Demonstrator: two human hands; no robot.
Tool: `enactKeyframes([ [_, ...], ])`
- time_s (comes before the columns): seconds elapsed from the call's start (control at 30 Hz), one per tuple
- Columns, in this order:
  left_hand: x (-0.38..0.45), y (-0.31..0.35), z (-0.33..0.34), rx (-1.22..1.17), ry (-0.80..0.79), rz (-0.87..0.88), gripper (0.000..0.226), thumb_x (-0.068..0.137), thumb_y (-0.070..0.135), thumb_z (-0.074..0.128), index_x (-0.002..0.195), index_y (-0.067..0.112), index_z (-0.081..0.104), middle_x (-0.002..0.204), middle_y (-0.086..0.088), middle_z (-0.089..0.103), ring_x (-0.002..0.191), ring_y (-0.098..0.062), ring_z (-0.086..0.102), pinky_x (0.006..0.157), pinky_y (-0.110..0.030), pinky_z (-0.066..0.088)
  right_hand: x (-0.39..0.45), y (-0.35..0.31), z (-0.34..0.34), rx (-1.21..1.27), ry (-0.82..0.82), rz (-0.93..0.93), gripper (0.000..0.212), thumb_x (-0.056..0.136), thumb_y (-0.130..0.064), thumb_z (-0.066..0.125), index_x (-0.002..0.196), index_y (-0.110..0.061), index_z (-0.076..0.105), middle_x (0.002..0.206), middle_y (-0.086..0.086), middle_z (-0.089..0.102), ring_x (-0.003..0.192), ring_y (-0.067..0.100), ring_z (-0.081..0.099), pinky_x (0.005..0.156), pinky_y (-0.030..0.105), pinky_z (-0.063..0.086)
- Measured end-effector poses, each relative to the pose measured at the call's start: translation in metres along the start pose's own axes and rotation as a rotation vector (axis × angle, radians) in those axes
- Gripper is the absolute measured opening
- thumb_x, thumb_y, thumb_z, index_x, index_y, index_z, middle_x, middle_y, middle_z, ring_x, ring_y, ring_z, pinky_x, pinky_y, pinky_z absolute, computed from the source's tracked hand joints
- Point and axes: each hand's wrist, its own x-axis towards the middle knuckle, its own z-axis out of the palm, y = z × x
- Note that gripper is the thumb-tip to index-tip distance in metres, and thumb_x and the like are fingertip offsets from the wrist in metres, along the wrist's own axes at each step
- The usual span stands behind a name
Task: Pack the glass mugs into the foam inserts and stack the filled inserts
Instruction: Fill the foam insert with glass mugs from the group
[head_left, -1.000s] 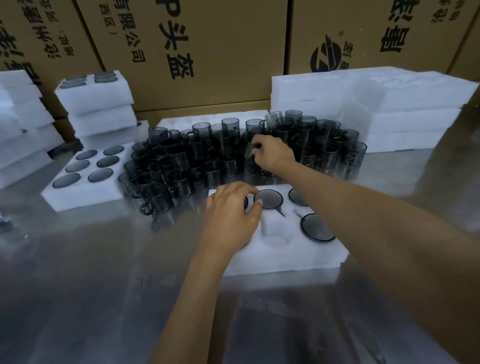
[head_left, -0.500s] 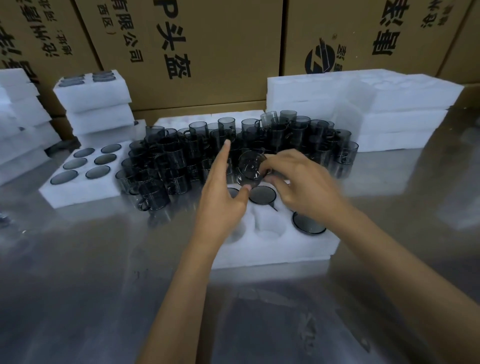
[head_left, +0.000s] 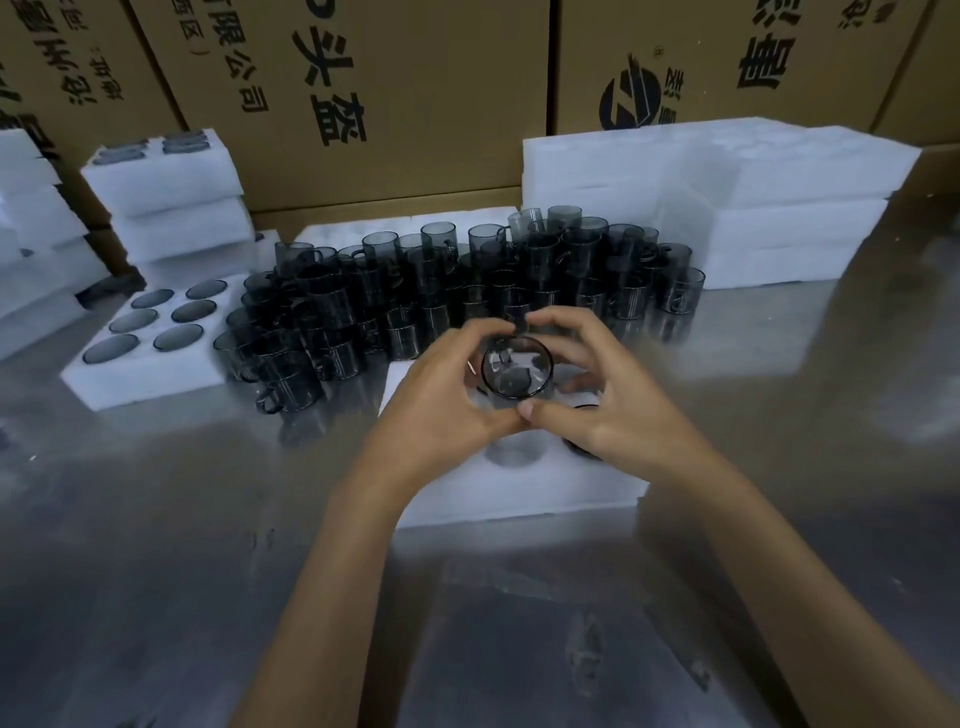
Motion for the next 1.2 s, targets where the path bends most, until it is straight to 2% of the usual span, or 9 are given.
enactKeyframes([
  [0.2,-0.002,-0.002,-0.016,-0.126,-0.240,-0.145,0.069,0.055,0.057,0.084,0.119,0.047,0.059,0.107,0.012,0.067,0.103,-0.004,0.063,0.092,-0.028,0.050,-0.005,0.000,-0.007,0.027,-0.071,0.075,0.058,0.084,-0.009,0.077,0.132,-0.032,0.052,0.114,-0.015,0.073,0.110,0.017,0.064,0.100,0.031,0.046],
  [0.37,-0.004,-0.010,-0.032,-0.214,-0.311,-0.203,0.069,0.059,0.039,0.091,0.123,0.037,0.063,0.111,0.003,0.070,0.107,-0.008,0.065,0.106,-0.034,0.047,-0.007,-0.001,-0.008,-0.003,-0.118,0.066,0.050,0.084,-0.009,0.078,0.128,-0.029,0.064,0.119,-0.020,0.070,0.115,-0.005,0.061,0.097,0.010,0.042],
  [0.5,-0.005,-0.012,-0.034,-0.213,-0.290,-0.198,0.063,0.054,0.041,0.090,0.113,0.038,0.068,0.109,0.000,0.069,0.104,-0.009,0.065,0.101,-0.027,0.047,-0.008,-0.001,-0.010,0.050,-0.171,0.058,0.048,0.083,-0.007,0.078,0.123,-0.031,0.064,0.119,-0.021,0.070,0.116,-0.005,0.061,0.096,0.006,0.042],
  [0.67,-0.005,-0.017,-0.033,-0.108,-0.330,-0.226,0.069,0.044,0.054,0.088,0.108,0.042,0.066,0.120,0.014,0.057,0.111,0.008,0.055,0.094,-0.013,0.039,-0.010,0.002,-0.005,-0.017,-0.215,0.070,0.050,0.083,-0.007,0.077,0.125,-0.031,0.063,0.120,-0.026,0.067,0.118,-0.010,0.057,0.094,0.002,0.038],
  [0.77,-0.005,-0.017,-0.033,-0.091,-0.350,-0.226,0.069,0.047,0.053,0.088,0.111,0.041,0.067,0.118,0.014,0.064,0.106,0.010,0.056,0.091,-0.013,0.041,-0.008,0.002,-0.006,-0.062,-0.226,0.086,0.044,0.084,-0.017,0.078,0.123,-0.033,0.064,0.118,-0.026,0.068,0.117,-0.009,0.058,0.097,0.007,0.041],
  [0.87,-0.005,-0.018,-0.037,-0.121,-0.369,-0.212,0.063,0.057,0.056,0.088,0.115,0.042,0.069,0.120,0.017,0.065,0.113,0.007,0.057,0.101,-0.020,0.042,-0.007,0.000,-0.009,-0.088,-0.179,0.052,0.030,0.092,-0.024,0.071,0.121,-0.033,0.069,0.114,-0.023,0.069,0.116,-0.006,0.059,0.098,0.013,0.043],
  [0.93,-0.005,-0.017,-0.038,-0.160,-0.362,-0.184,0.051,0.067,0.055,0.079,0.116,0.041,0.071,0.124,0.018,0.064,0.117,0.007,0.056,0.101,-0.017,0.043,-0.007,0.000,-0.010,-0.175,-0.136,0.013,0.029,0.095,-0.023,0.066,0.123,-0.032,0.070,0.120,-0.020,0.068,0.125,0.001,0.052,0.110,0.027,0.039],
  [1.03,-0.006,-0.016,-0.037,-0.103,-0.330,-0.182,0.048,0.066,0.057,0.072,0.113,0.048,0.070,0.147,0.022,0.042,0.133,0.012,0.036,0.100,-0.010,0.032,-0.007,0.002,-0.012,-0.306,-0.111,0.070,0.031,0.095,-0.031,0.065,0.124,-0.042,0.067,0.140,-0.026,0.053,0.142,0.001,0.029,0.122,0.046,0.017],
  [1.2,-0.007,-0.019,-0.036,0.044,-0.360,-0.371,0.092,0.057,0.069,0.073,0.141,0.059,0.037,0.165,0.017,0.001,0.152,-0.005,-0.003,0.123,-0.043,0.011,-0.007,0.005,-0.013,-0.411,-0.178,0.108,0.029,0.093,-0.044,0.063,0.118,-0.058,0.063,0.157,-0.027,0.030,0.149,-0.002,0.005,0.118,0.043,-0.003],
])
